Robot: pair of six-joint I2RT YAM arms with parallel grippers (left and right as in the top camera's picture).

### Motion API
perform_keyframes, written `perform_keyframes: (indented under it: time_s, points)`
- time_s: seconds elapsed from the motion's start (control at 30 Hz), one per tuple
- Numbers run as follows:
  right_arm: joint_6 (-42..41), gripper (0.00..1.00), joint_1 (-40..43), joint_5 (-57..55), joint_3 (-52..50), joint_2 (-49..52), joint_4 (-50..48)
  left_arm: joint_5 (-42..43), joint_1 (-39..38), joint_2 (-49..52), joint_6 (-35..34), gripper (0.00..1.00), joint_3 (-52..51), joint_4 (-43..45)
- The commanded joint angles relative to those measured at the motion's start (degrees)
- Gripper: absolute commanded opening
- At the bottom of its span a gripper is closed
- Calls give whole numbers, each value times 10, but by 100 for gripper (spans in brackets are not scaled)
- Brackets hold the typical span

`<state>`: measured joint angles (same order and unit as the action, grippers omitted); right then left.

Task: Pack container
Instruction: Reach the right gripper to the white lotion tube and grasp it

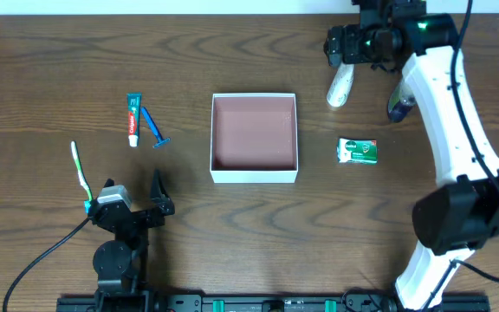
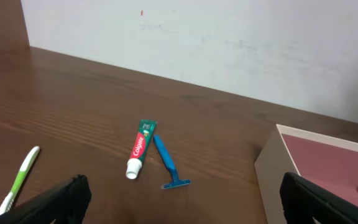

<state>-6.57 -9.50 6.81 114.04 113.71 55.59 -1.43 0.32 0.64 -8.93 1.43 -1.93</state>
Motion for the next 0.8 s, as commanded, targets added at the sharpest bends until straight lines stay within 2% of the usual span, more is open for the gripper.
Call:
perform_keyframes:
  time_s: [0.0, 0.2, 0.43, 0.77]
  points:
    - [-63, 90, -10, -45, 3, 25, 0, -3, 3, -2, 8, 98, -12, -21]
    - [-87, 73, -23, -88, 2, 37, 12, -3, 3, -2, 8, 98, -12, -21]
    - [-89, 61, -27, -108, 2, 37, 19, -3, 3, -2, 8, 98, -12, -21]
    - [-89, 34, -25, -130, 2, 37, 37, -3, 3, -2, 8, 98, -12, -21]
